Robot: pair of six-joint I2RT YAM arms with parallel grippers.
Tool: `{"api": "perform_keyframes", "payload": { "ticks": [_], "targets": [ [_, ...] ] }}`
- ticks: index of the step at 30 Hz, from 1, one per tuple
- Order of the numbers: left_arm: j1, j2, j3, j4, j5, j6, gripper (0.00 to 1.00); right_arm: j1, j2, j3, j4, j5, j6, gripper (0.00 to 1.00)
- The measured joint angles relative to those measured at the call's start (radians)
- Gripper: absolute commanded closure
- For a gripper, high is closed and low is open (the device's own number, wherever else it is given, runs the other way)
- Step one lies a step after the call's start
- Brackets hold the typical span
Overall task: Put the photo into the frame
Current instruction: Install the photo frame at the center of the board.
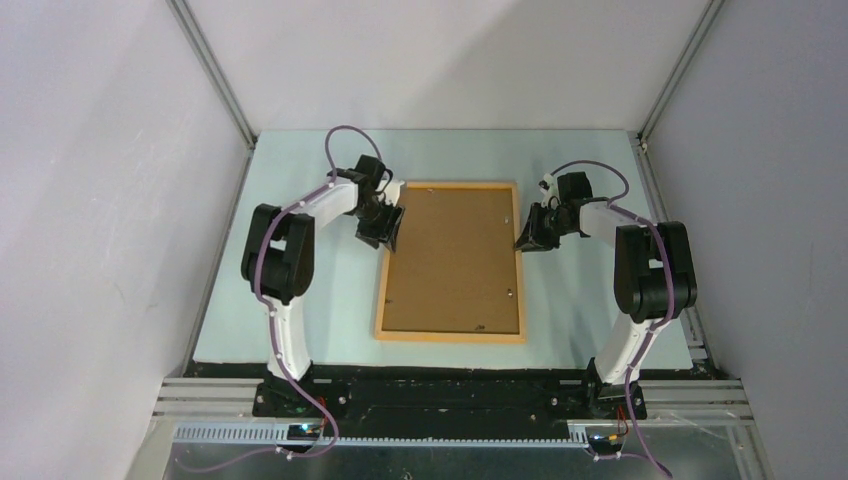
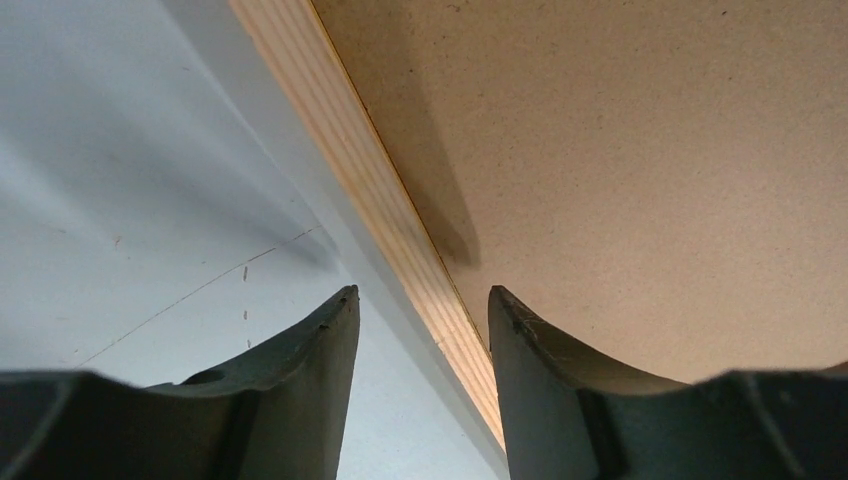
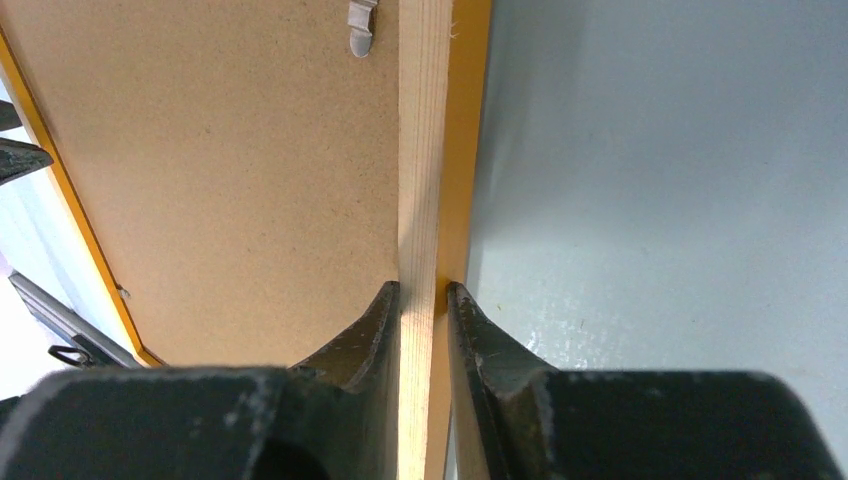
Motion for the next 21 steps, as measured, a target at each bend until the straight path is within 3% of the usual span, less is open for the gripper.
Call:
{"api": "perform_keyframes", "payload": {
  "ticks": [21],
  "targets": [
    [0.000, 0.049, 0.019, -0.003, 0.054, -0.042, 0.59, -0.029, 0.004, 0.000, 0.024, -0.041, -0.003, 0.68]
  ]
}}
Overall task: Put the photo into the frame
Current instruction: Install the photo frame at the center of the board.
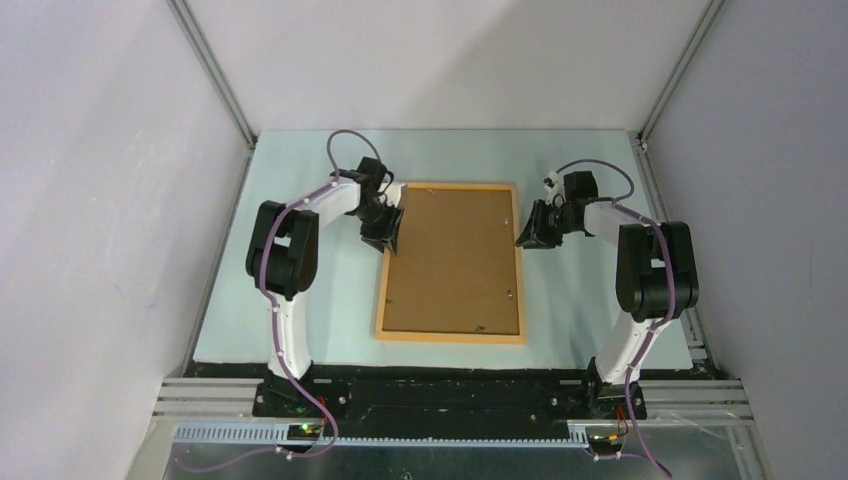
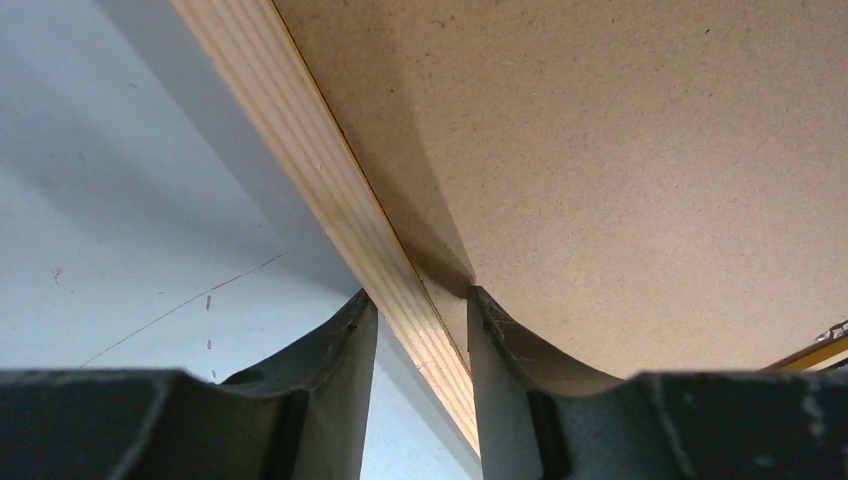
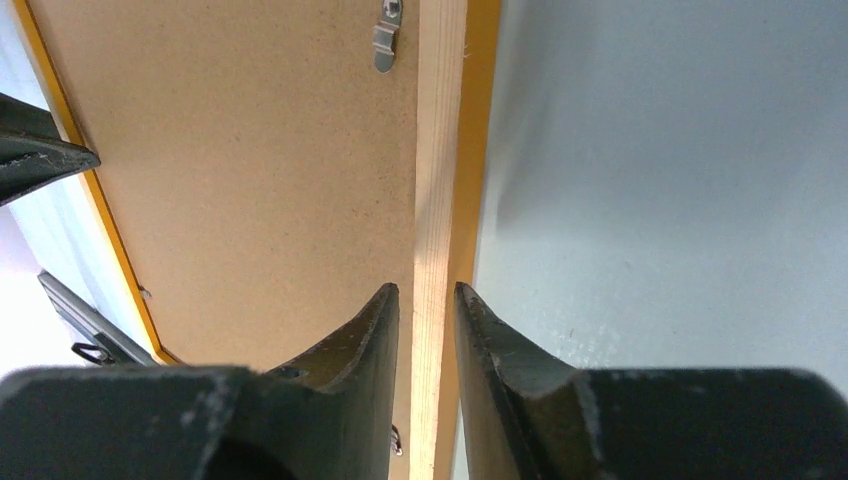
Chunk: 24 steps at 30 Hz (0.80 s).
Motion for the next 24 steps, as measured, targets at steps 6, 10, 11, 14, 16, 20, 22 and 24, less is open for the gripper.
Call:
{"api": "perform_keyframes", "payload": {
  "ticks": [6, 10, 11, 14, 16, 20, 22, 24],
  "targets": [
    [0.003, 0.001, 0.000, -0.001, 0.006, -0.003, 0.62, -0.006, 0.008, 0.000, 0.008, -0.012, 0.000, 0.63],
    [0.005, 0.001, 0.000, -0.002, 0.010, -0.010, 0.65, -0.006, 0.010, 0.001, 0.007, -0.014, 0.000, 0.59],
    [0.006, 0.001, 0.000, -0.002, 0.011, -0.010, 0.66, -0.006, 0.011, 0.002, 0.006, -0.014, -0.001, 0.57],
    [0.009, 0.001, 0.000, -0.003, 0.012, -0.011, 0.71, -0.006, 0.013, 0.013, 0.003, -0.014, -0.005, 0.55],
    [0.011, 0.001, 0.000, -0.004, 0.014, -0.018, 0.75, -0.006, 0.013, 0.026, -0.002, -0.012, -0.011, 0.53],
    [0.015, 0.001, 0.000, -0.004, 0.020, -0.025, 0.89, -0.006, 0.018, 0.056, -0.014, -0.003, -0.027, 0.46],
    [0.015, 0.001, 0.000, -0.003, 0.023, -0.026, 0.99, -0.005, 0.032, 0.088, -0.032, 0.004, -0.034, 0.43],
    [0.015, 0.001, -0.002, -0.002, 0.027, -0.026, 1.00, -0.002, 0.056, 0.133, -0.047, 0.012, -0.045, 0.41]
  ]
}}
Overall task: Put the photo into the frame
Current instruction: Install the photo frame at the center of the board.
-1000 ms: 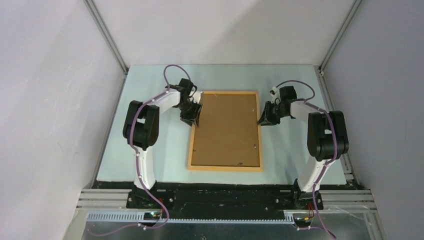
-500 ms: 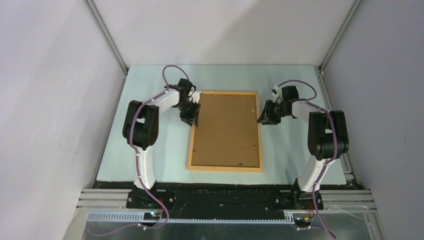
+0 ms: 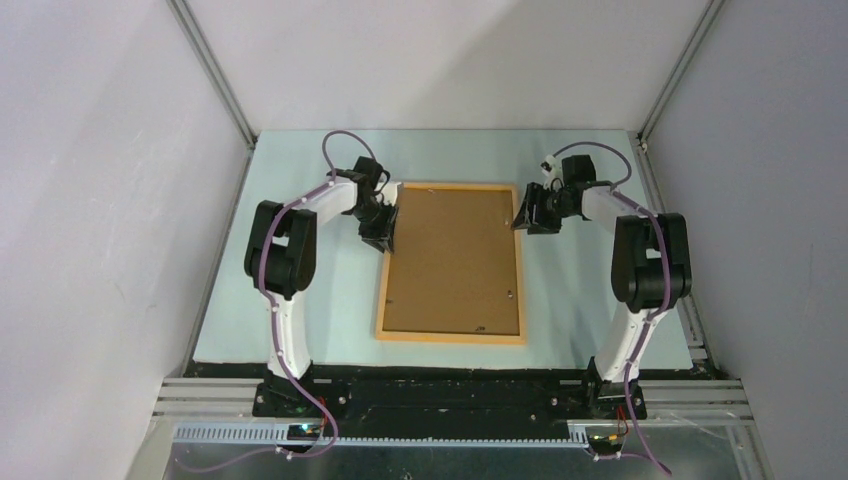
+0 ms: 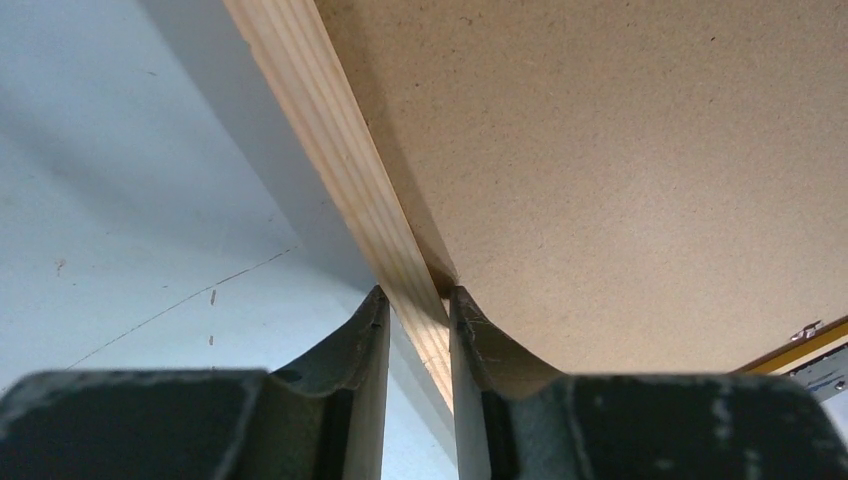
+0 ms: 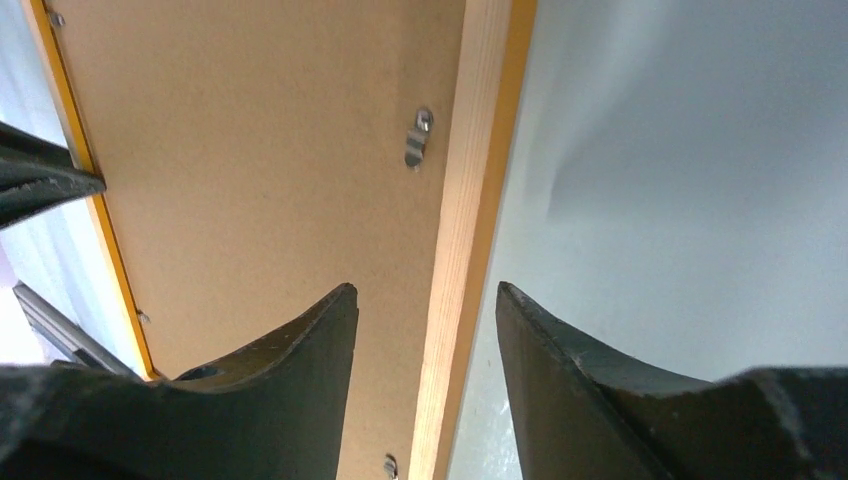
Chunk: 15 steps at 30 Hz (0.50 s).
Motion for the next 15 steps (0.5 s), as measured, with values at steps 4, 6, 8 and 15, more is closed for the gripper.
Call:
{"api": "perform_keyframes", "payload": {
  "ticks": [4, 6, 8, 15],
  "targets": [
    [0.002, -0.002, -0.007, 0.008, 0.010, 0.000, 1.00, 0.011, 0.068, 0.105, -0.045, 0.014, -0.018, 0.39],
    [0.003, -0.004, -0.012, 0.013, 0.014, 0.000, 1.00, 0.021, 0.106, 0.157, -0.072, 0.023, -0.031, 0.39],
    [0.005, -0.008, -0.018, 0.020, 0.021, 0.000, 1.00, 0.032, 0.138, 0.203, -0.100, 0.035, -0.042, 0.39],
    [0.005, -0.028, -0.053, 0.054, 0.034, -0.004, 1.00, 0.064, 0.202, 0.290, -0.169, 0.093, -0.069, 0.40]
  ]
}}
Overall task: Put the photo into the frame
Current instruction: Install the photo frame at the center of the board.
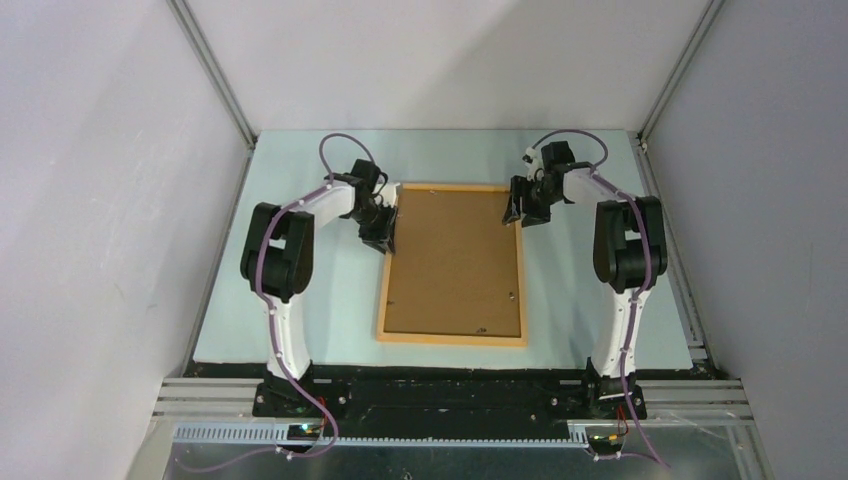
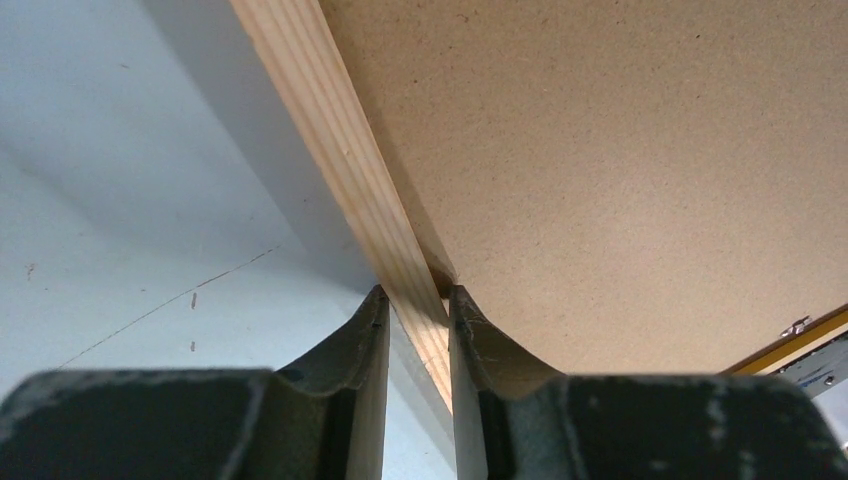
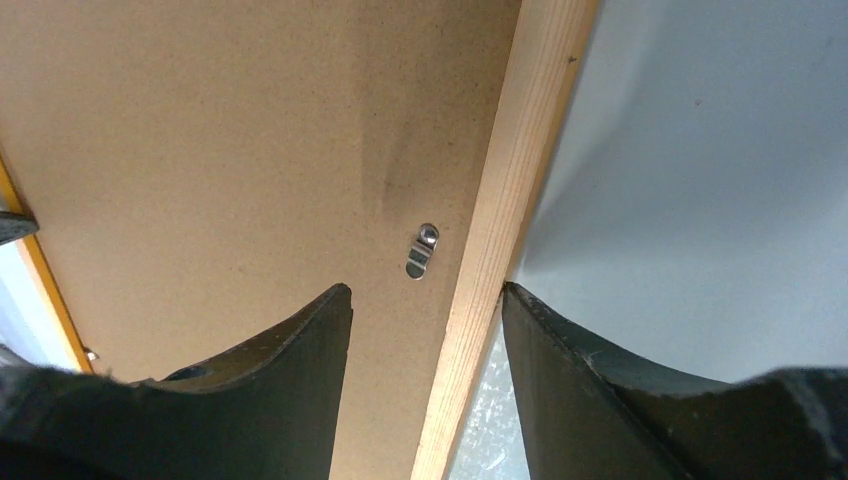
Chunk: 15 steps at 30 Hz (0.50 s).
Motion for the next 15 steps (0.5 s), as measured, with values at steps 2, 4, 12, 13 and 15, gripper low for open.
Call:
{"api": "perform_keyframes", "payload": {
  "ticks": [2, 4, 12, 13, 15],
  "targets": [
    [0.000, -0.005, -0.009, 0.006, 0.003, -0.004, 1.00, 0.008, 0.009, 0.013, -0.011, 0.021, -0.005, 0.41],
    [0.000, -0.008, -0.014, 0.010, 0.006, -0.005, 1.00, 0.017, 0.013, 0.019, -0.019, 0.045, -0.009, 0.42],
    [0.000, -0.015, -0.027, 0.016, 0.014, -0.007, 1.00, 0.050, 0.042, 0.055, -0.050, 0.139, -0.022, 0.47],
    [0.000, -0.015, -0.027, 0.016, 0.015, -0.006, 1.00, 0.050, 0.046, 0.063, -0.057, 0.144, -0.022, 0.48],
    [0.000, -0.015, -0.027, 0.016, 0.016, -0.006, 1.00, 0.053, 0.052, 0.073, -0.062, 0.157, -0.021, 0.48]
  ]
}}
